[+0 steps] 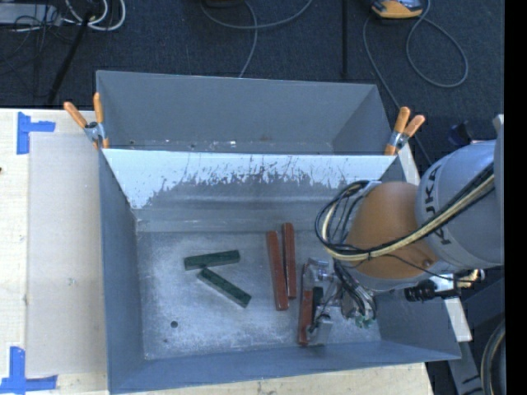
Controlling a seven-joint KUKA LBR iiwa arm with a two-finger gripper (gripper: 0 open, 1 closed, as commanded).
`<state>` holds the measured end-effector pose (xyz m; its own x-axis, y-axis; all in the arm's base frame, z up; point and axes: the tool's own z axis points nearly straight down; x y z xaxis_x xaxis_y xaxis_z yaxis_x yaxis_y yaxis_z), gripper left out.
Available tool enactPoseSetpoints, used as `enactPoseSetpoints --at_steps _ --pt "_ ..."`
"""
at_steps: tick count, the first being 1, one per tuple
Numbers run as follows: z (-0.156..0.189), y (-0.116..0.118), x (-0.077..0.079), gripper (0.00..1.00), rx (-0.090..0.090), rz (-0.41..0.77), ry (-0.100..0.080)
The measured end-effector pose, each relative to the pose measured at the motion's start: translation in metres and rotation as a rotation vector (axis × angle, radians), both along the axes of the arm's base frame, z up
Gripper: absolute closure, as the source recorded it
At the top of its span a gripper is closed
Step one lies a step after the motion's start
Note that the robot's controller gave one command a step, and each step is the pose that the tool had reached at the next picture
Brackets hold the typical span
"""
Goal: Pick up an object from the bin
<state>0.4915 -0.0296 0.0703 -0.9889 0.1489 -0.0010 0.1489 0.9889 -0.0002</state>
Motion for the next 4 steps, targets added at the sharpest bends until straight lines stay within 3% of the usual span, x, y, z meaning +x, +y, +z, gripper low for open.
enactPoseSetpoints --at_steps 1,2,3,4 --pt "0.005 0.000 0.002 1.00 0.000 0.002 -0.004" --pt "0.000 0.000 0.000 0.00 0.000 0.002 0.000" --pt "0.000 -0.007 0.001 0.00 0.001 -0.414 0.005" --pt "0.058 0.016 -0.012 0.00 0.002 -0.437 -0.001"
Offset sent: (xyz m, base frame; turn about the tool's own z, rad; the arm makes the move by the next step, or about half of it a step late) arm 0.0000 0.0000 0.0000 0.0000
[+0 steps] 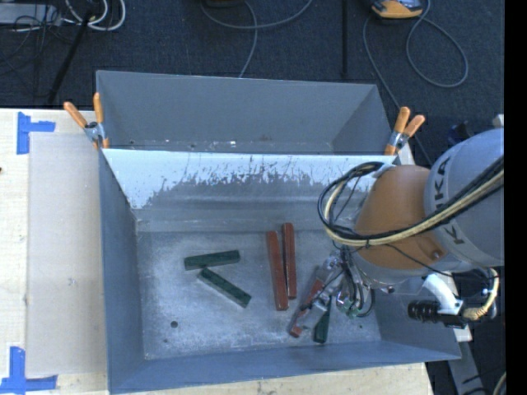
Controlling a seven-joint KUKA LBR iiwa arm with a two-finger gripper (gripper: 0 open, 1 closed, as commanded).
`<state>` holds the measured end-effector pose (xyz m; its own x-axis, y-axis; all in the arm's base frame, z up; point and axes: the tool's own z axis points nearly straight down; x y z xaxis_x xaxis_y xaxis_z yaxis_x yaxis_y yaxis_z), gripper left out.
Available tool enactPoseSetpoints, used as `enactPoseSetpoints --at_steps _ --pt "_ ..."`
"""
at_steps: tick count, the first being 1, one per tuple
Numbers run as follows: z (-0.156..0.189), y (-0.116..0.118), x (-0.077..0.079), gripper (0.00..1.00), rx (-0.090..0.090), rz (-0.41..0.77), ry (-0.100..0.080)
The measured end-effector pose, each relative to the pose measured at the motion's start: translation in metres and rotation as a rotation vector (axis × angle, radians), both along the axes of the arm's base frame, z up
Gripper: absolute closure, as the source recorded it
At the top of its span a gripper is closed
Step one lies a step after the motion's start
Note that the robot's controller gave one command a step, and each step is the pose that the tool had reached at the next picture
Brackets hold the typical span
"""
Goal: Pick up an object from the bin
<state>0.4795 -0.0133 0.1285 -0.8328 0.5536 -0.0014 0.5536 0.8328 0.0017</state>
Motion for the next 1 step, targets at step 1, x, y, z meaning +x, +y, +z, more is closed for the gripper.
enactPoseSetpoints --at_steps 1 --pt "-0.0199 -0.0485 -0.0065 0.00 -0.002 -0.055 0.007"
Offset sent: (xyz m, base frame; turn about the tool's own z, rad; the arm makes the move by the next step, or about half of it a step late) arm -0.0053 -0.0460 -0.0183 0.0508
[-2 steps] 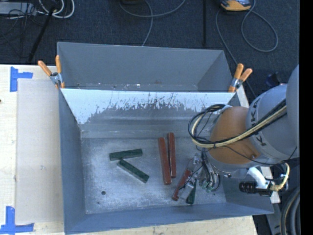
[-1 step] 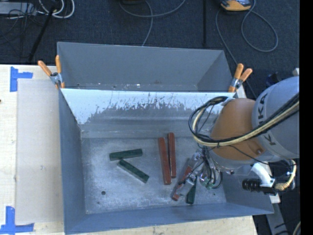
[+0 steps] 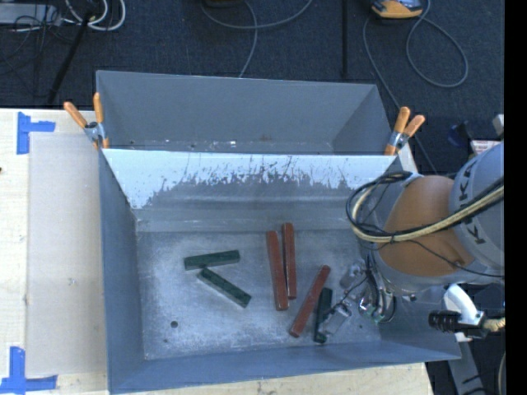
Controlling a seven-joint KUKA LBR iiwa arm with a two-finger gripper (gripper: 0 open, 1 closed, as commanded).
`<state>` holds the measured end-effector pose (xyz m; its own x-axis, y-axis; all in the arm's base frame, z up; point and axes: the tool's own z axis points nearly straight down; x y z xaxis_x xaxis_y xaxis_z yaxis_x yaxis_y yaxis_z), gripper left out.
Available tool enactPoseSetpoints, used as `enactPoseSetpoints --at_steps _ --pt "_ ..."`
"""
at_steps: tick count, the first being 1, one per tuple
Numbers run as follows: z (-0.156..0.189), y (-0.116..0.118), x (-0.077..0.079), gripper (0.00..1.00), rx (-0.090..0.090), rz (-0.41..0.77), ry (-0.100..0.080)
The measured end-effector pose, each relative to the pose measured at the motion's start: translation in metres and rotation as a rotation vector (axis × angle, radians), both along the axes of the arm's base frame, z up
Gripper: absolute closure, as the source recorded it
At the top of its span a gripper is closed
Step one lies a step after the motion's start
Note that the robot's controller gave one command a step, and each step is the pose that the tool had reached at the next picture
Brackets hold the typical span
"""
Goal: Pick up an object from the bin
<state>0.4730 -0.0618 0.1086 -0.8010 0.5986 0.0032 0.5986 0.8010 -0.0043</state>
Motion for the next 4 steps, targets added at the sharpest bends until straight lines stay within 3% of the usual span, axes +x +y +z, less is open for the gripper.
enactPoseSetpoints --at_steps 1,2,3,4 --pt "-0.032 0.006 0.015 0.00 0.001 -0.281 -0.001" --pt "-0.031 0.006 0.016 1.00 0.000 -0.277 -0.003" --pt "-0.031 0.006 0.016 0.00 0.000 -0.276 -0.004" --pt "-0.033 -0.034 0.029 0.00 0.001 0.192 -0.004"
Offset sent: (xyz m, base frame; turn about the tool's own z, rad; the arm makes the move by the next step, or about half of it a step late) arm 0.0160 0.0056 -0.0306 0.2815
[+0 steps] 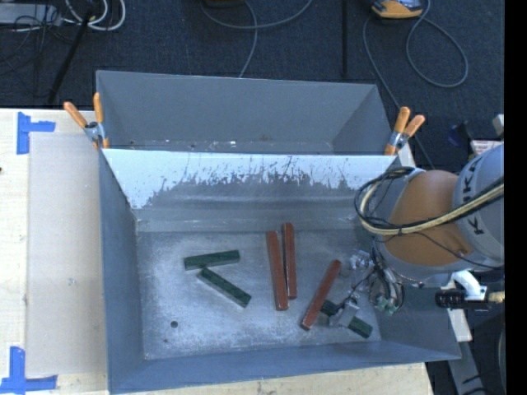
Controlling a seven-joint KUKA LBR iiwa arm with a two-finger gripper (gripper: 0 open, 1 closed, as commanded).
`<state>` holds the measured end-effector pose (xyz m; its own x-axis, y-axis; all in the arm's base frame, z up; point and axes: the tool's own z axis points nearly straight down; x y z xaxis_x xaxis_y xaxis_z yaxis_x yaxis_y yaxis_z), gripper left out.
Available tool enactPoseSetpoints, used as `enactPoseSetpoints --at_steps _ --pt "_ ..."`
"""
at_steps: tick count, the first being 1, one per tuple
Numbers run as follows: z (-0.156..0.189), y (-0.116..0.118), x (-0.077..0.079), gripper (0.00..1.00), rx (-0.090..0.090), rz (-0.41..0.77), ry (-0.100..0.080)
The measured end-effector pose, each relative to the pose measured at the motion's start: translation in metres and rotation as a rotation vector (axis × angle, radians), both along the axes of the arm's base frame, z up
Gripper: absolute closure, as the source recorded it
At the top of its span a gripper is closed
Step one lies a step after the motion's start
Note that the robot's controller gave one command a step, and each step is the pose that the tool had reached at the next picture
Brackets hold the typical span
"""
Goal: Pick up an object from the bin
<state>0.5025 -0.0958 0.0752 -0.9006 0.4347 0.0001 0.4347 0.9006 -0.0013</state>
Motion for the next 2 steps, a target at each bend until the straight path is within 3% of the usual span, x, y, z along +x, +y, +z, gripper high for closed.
enactPoseSetpoints --at_steps 1,2 --pt "-0.0066 0.0137 -0.0285 0.00 0.002 -0.180 0.005" --pt "-0.0059 0.0134 -0.0275 1.00 0.001 -0.178 0.002"
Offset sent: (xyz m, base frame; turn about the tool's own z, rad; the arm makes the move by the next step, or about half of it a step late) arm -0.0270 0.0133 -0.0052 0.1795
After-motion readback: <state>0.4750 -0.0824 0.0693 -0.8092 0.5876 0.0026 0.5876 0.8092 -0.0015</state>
